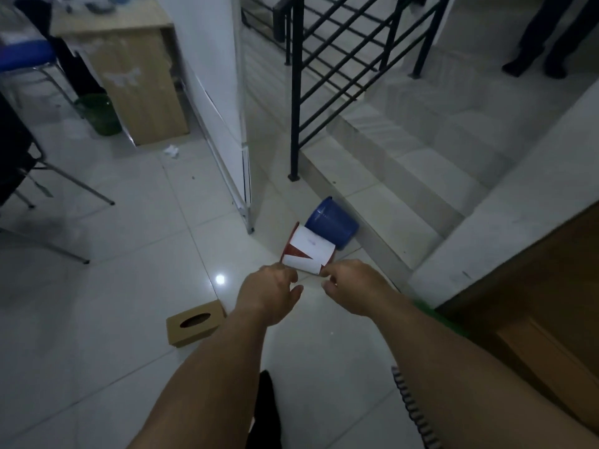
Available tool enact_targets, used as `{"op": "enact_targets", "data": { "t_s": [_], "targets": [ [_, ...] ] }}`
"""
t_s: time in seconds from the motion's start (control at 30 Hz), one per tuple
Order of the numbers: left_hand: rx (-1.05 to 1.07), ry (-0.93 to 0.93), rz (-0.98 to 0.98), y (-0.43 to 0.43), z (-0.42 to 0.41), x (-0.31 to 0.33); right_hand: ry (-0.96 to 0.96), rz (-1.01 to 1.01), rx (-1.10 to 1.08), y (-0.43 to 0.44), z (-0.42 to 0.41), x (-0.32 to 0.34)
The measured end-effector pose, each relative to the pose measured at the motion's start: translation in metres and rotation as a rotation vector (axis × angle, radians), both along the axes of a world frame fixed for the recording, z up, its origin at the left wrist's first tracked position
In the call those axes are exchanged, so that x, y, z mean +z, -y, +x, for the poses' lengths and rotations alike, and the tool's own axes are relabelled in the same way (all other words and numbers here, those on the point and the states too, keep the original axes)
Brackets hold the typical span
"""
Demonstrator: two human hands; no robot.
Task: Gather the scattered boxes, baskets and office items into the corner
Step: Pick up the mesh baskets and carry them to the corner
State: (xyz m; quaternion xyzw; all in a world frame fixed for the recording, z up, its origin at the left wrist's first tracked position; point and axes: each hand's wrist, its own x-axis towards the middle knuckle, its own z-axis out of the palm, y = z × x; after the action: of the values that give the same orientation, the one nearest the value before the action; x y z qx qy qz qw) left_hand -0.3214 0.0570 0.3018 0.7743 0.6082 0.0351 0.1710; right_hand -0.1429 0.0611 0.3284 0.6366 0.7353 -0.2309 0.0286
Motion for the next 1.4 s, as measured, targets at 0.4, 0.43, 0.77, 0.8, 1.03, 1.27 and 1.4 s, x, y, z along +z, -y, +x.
{"op": "enact_targets", "data": {
  "t_s": [0.4,0.43,0.77,0.8,1.03,1.27,1.4],
  "targets": [
    [0.081,0.010,-0.207,-0.254,-0.003,-0.082,-0.067,-0.184,-0.120,-0.260,0.001,-0.081],
    [0.100,0.019,-0.209,-0.274,0.001,-0.097,-0.072,-0.190,-0.122,-0.284,0.003,-0.096],
    [0.363,0.073,-0.259,-0.418,0.036,-0.316,-0.055,-0.285,-0.066,-0.472,-0.009,-0.322],
    [0.377,0.074,-0.269,-0.427,0.036,-0.334,-0.035,-0.278,-0.051,-0.486,-0.015,-0.345],
    [0.390,0.013,-0.326,-0.464,0.023,-0.413,0.209,-0.416,0.155,-0.527,-0.047,-0.444],
    [0.422,0.023,-0.365,-0.466,0.014,-0.442,0.351,-0.399,0.039,-0.533,-0.056,-0.498],
    [0.416,-0.007,-0.410,-0.468,0.014,-0.437,0.230,-0.336,-0.131,-0.525,-0.032,-0.494]
  ]
}}
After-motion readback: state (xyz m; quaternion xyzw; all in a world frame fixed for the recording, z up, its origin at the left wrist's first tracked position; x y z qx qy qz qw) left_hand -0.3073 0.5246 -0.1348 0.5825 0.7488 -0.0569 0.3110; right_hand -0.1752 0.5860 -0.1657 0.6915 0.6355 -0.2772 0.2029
